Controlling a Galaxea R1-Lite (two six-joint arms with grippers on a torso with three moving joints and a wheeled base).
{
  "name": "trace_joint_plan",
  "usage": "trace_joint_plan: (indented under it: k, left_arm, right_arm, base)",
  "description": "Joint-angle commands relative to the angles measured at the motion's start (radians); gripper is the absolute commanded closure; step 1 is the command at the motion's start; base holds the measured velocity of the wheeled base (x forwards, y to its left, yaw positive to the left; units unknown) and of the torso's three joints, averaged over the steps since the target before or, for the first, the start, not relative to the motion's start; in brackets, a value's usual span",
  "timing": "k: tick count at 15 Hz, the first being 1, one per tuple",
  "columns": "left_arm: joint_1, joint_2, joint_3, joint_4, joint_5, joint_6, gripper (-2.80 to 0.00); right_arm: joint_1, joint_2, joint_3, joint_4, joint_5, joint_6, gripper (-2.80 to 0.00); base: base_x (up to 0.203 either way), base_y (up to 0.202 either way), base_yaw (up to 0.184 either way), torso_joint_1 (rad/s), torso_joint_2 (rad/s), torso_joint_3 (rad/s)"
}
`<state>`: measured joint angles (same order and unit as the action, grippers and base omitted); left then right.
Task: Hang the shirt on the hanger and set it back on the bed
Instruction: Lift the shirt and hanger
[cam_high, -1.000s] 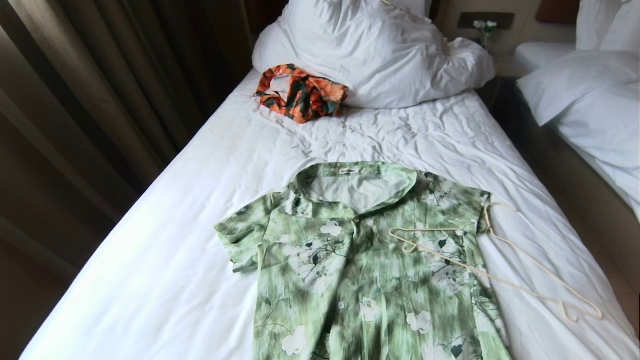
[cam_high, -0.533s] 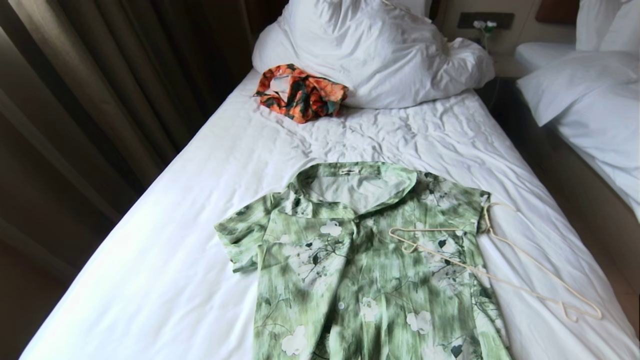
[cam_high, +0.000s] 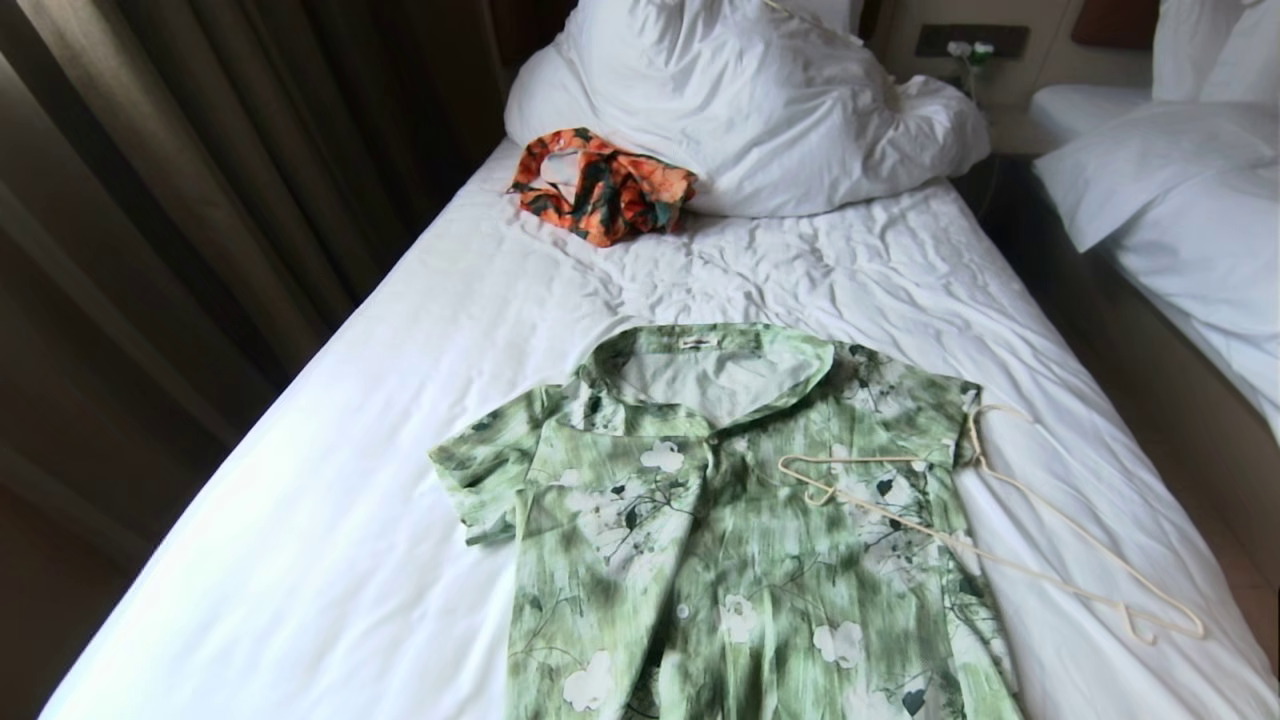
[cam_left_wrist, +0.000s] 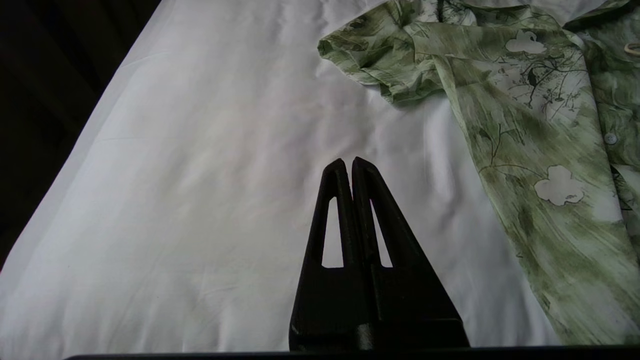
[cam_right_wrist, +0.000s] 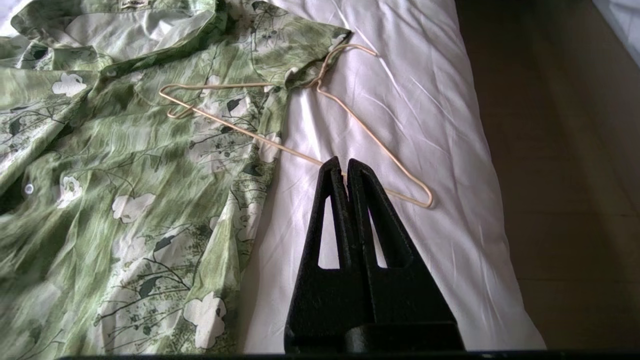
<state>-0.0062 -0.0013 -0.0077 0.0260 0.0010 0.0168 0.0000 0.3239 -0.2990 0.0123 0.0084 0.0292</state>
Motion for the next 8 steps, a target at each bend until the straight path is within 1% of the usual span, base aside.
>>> trace_joint_plan:
  k: [1,5,8]
  left_arm:
    - [0.0,-0.002,0.0,0.0,0.001,0.0,0.0]
    - [0.0,-0.002,0.0,0.0,0.001,0.0,0.0]
    - [0.0,-0.002,0.0,0.0,0.001,0.0,0.0]
  right_arm:
    - [0.001,0.261,-0.095,0.0,0.019,0.046,0.0]
    - [0.001,0.657,-0.284,0.002,0.046,0.156,0.0]
    - [-0.001,0.925,-0.401,0.015,0.08,0.214,0.0]
  base:
    - [0.0,0.0,0.0,0.0,0.0,0.0]
    - [0.0,0.0,0.0,0.0,0.0,0.0]
    - [0.0,0.0,0.0,0.0,0.0,0.0]
